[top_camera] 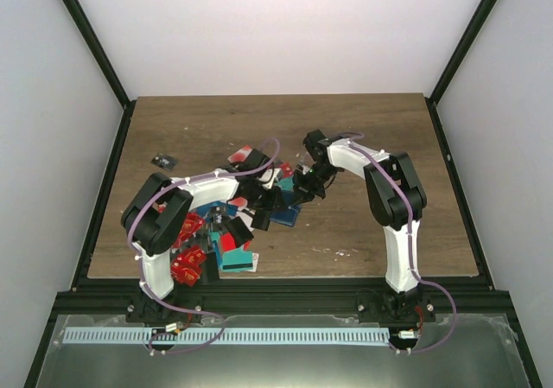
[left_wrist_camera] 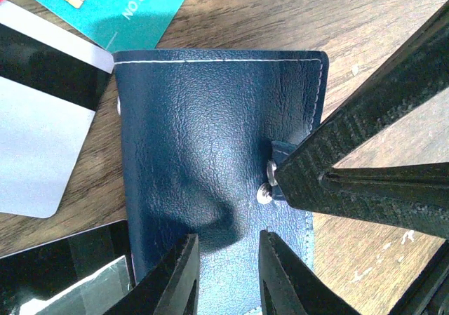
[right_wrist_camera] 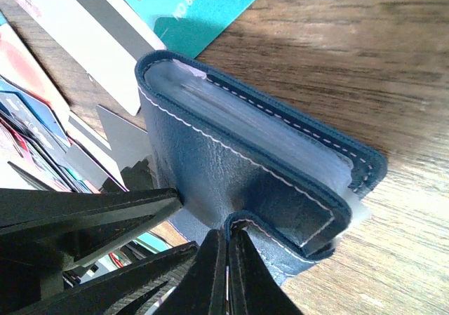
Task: Put the credit cards into the card holder
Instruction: Close the card holder at the center of the board.
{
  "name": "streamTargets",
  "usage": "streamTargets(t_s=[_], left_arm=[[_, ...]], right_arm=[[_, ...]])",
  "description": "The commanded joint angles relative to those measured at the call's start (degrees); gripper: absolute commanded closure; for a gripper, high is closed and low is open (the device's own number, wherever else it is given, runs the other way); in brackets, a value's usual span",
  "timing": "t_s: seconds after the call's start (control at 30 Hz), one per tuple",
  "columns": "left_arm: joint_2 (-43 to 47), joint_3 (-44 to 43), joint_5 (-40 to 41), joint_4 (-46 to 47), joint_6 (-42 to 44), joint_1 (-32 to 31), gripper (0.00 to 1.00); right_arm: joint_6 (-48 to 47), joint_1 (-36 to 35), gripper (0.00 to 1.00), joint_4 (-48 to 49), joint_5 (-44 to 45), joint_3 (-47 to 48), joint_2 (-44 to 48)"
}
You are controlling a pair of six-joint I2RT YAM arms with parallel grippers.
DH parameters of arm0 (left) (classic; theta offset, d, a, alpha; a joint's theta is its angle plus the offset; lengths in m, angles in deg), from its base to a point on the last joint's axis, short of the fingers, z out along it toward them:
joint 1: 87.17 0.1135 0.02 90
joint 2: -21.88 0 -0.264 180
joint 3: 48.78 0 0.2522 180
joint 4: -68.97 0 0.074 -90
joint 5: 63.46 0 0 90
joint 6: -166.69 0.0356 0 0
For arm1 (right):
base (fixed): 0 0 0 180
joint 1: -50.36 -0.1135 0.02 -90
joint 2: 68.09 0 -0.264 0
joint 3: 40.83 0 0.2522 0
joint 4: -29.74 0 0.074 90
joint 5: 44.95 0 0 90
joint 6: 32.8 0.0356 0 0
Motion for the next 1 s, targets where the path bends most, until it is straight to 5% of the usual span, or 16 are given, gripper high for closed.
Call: streamTargets(t_s=[0.0, 0.77, 0.97], left_arm=[[-7.04, 3.09, 6.42, -8.61, -0.36, -1.81, 0.73], [-6.38, 1.34, 4.83, -8.06, 0.90, -1.87, 0.74], [-5.59, 0.86, 2.73, -7.20, 1.51, -1.88, 0.74]], right_arm=[[-2.25, 0.53, 0.99, 4.77, -1.11, -0.50, -0.48], [-5.60, -0.01, 0.99, -0.04, -3.36, -0.97, -3.29], [-4.63, -1.09, 0.92, 0.62, -2.81, 0.25, -6.43]])
